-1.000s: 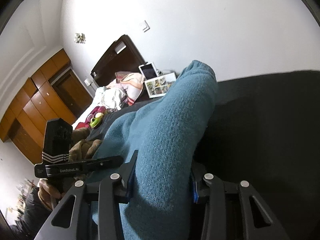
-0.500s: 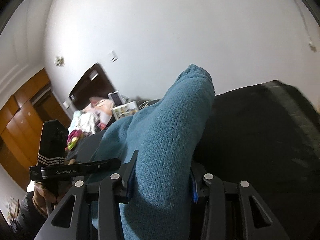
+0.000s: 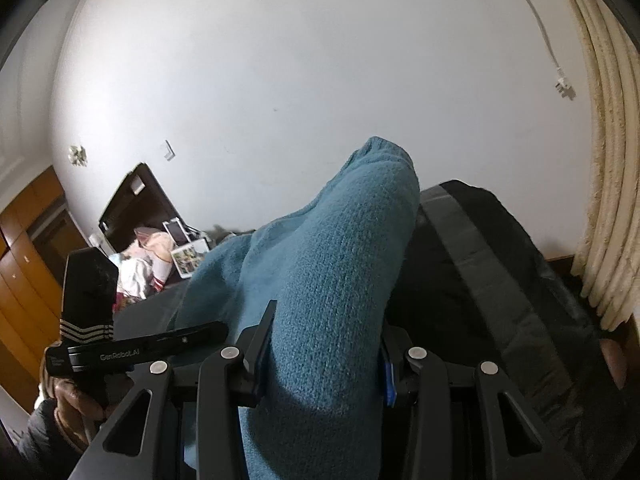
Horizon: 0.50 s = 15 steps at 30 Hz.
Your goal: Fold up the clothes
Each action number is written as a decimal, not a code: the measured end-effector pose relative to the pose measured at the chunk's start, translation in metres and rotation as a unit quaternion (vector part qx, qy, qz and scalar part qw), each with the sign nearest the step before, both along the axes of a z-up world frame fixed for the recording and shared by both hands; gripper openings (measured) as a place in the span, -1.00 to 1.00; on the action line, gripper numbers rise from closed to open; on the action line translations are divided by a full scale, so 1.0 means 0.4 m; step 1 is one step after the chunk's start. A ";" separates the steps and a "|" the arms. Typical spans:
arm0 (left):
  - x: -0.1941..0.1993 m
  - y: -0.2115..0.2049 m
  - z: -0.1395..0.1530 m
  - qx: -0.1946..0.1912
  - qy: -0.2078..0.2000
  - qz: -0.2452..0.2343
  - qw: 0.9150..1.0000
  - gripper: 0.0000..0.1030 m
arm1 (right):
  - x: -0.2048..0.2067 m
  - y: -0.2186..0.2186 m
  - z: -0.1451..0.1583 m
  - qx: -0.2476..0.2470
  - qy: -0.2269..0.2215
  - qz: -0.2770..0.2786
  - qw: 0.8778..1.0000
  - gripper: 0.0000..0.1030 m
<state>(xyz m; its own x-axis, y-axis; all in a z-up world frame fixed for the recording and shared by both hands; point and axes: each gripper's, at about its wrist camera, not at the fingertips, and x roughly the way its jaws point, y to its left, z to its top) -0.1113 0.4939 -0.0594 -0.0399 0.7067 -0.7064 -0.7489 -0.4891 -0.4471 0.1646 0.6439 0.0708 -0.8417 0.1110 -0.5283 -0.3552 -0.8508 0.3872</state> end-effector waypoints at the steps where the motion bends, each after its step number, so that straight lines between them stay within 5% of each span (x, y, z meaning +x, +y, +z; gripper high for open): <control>1: -0.001 0.004 -0.015 -0.006 0.004 -0.001 1.000 -0.21 | -0.003 0.008 -0.012 0.002 -0.007 0.001 1.000 -0.16; 9: -0.012 -0.010 -0.033 -0.009 0.022 -0.014 1.000 -0.10 | -0.003 0.046 -0.077 -0.015 -0.034 -0.002 0.999 -0.12; 12: -0.033 0.008 -0.024 -0.016 0.020 -0.006 1.000 0.16 | 0.002 0.051 -0.075 -0.018 -0.049 -0.009 0.999 0.02; 15: -0.031 0.004 -0.015 -0.020 0.016 -0.002 1.000 0.21 | 0.019 0.031 -0.067 -0.008 -0.060 -0.027 0.998 0.19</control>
<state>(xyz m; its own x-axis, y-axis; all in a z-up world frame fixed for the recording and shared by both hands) -0.1236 0.4956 -0.0654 -0.0597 0.6775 -0.7331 -0.7648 -0.5030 -0.4026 0.1721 0.6562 0.0441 -0.7651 0.1447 -0.6274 -0.4450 -0.8231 0.3527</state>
